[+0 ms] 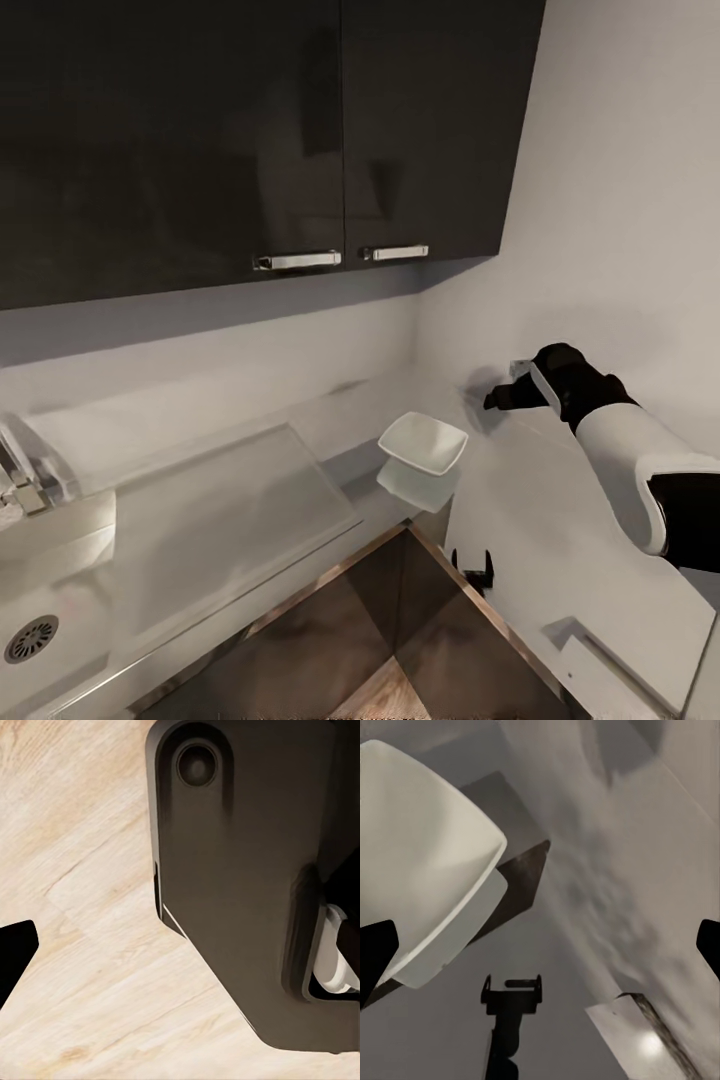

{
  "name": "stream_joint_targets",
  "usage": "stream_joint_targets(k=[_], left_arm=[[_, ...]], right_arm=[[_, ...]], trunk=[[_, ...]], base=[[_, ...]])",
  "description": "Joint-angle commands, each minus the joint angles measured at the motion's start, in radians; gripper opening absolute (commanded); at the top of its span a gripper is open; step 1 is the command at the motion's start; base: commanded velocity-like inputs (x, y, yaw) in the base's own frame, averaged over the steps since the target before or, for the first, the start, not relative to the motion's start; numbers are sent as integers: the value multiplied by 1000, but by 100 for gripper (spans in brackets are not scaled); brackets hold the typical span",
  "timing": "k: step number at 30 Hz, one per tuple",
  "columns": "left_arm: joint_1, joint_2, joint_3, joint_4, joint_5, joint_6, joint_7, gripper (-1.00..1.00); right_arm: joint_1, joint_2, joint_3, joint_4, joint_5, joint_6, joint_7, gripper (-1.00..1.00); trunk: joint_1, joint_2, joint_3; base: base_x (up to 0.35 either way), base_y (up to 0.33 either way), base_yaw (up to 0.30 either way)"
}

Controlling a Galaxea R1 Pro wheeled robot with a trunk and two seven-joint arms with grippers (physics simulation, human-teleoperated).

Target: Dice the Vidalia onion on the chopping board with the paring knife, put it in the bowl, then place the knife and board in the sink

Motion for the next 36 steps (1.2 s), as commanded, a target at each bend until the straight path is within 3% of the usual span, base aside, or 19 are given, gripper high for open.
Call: stream_joint_targets(k=[1, 24, 36], left_arm=[[-2, 0, -8, 3, 11, -2, -5, 100], [-2, 0, -8, 3, 11, -2, -5, 100], [-2, 0, -8, 3, 11, -2, -5, 100]], right_arm=[[-1, -1, 4, -3, 11, 1, 10, 100], [-1, 0, 4, -3, 10, -4, 7, 100], [0, -4, 4, 0, 15, -43, 4, 100]], trunk=[[1, -2, -4], [1, -2, -40], [1, -2, -42]], base=[[0, 0, 0], [62, 0, 0], [4, 0, 0]])
